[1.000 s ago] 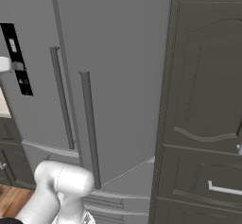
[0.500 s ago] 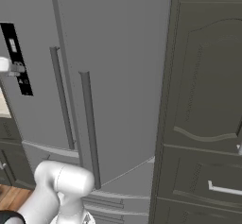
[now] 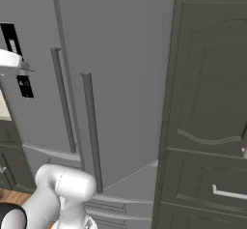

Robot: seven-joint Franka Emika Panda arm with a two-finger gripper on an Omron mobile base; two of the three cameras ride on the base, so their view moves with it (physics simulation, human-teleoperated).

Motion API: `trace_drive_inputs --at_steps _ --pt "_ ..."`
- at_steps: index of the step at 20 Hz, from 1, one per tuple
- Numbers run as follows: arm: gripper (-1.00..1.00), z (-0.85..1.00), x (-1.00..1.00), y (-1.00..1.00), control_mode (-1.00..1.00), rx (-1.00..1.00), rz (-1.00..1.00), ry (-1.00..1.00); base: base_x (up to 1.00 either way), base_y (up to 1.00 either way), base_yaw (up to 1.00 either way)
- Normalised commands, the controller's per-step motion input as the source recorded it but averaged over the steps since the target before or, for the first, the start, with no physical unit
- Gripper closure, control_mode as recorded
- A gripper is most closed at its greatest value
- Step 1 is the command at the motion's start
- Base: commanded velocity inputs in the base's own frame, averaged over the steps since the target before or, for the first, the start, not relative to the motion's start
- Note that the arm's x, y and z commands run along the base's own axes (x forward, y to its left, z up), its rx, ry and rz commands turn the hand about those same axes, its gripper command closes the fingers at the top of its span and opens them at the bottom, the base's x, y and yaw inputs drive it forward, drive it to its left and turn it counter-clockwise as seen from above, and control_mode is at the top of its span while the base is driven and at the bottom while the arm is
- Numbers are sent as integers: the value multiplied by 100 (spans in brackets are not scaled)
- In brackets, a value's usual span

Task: Gather the squash and carrot from the fridge and place them on a tray on the dining counter. Then gather the fish and chicken drumstick from the fridge and place them on the other tray.

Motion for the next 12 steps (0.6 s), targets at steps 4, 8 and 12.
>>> trace_drive_inputs --at_steps 4,8,12 --pt "-100 0 40 -42 -100 5 0 6 0 0 0" --pt "-100 0 20 -41 -100 3 0 3 0 0 0" --pt "-100 -1 2 -44 -100 2 0 1 0 0 0"
